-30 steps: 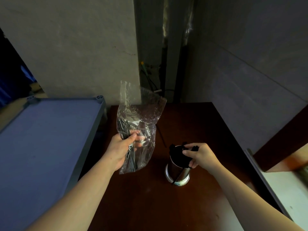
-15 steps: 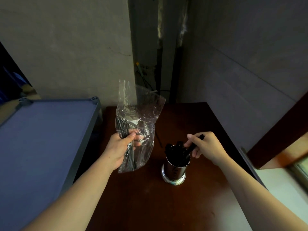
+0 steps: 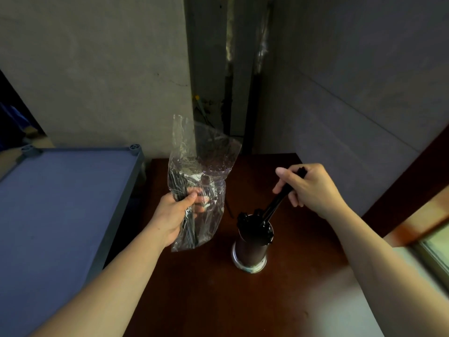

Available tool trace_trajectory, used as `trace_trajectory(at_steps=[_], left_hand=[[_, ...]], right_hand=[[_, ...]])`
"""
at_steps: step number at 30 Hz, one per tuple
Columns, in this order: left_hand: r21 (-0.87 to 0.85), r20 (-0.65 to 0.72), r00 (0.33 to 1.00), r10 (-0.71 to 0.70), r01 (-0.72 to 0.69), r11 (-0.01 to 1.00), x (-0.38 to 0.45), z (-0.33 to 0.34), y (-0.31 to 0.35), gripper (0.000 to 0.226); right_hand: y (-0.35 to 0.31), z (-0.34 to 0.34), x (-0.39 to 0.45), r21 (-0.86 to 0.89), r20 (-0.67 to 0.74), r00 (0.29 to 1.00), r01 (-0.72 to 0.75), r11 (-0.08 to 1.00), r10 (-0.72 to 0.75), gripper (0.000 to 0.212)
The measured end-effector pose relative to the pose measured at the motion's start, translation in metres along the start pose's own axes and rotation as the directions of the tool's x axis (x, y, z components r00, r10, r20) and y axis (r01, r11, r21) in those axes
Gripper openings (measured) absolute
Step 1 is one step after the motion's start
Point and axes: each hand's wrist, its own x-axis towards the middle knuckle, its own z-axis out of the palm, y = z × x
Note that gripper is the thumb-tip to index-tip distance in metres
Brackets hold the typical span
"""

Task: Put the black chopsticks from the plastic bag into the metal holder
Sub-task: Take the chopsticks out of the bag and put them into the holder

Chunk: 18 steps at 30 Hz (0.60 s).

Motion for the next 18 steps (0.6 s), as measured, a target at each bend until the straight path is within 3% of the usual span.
trace_trajectory(at_steps=[6,18], left_hand=[[0.004,0.001,1.0,0.006,-0.006,1.0,0.001,-0.002,0.001,0.015],[-0.045,-0.011,1.0,0.013,-0.013,0.999,-0.003,-0.004,0.005,0.016]], right_hand=[[-0.004,0.01,0.007,-0.076,0.073,0.997,0.017,0.997,-0.012,0.039],[0.047,0.049,0.0,-0.151,0.144,0.98,-0.115,0.982,0.137,0.035]])
